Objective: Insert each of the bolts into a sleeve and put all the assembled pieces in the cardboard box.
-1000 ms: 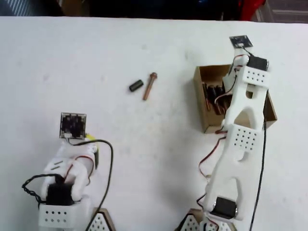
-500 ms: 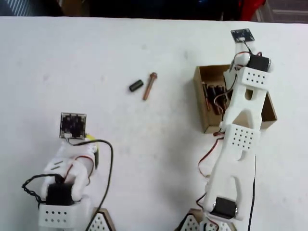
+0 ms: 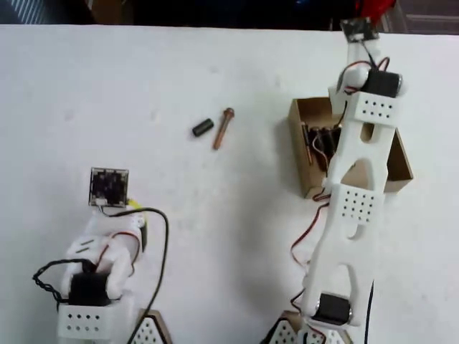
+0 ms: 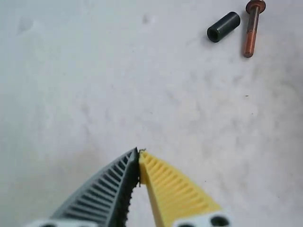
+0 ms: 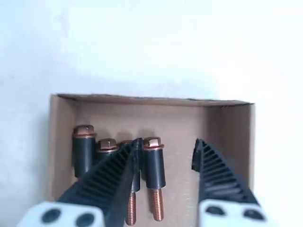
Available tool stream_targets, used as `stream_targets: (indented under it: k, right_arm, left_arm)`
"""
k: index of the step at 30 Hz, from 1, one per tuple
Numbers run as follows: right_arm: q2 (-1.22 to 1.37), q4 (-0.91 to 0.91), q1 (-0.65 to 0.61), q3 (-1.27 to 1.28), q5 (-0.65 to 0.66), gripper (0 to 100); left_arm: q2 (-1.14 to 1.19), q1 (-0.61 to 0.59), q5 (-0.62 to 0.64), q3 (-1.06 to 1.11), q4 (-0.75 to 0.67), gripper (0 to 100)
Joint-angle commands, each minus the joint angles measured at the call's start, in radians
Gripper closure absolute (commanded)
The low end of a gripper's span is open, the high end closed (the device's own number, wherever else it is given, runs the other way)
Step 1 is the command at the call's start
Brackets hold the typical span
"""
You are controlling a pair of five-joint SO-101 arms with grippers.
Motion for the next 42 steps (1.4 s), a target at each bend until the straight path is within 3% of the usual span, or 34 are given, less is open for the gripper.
stream_targets:
  k: [1,11,23,42]
  right_arm:
    - [-0.139,0.045,-0.018,-0.038,-0.026,84.3]
    - [-0.349,0.047,-0.018,-0.038,-0.173,84.3]
    - [-0.654,0.048,-0.048,-0.032,-0.176,84.3]
    - [-1.236,0.041,-0.315,0.646,-0.227,84.3]
  left_arm:
    - [-0.01,-0.007,-0.009,-0.003,-0.026,98]
    - [-0.01,-0.005,-0.009,-0.003,-0.026,98]
    - [-0.01,-0.002,-0.009,-0.003,-0.026,98]
    - [-0.01,-0.002,-0.009,-0.002,-0.026,98]
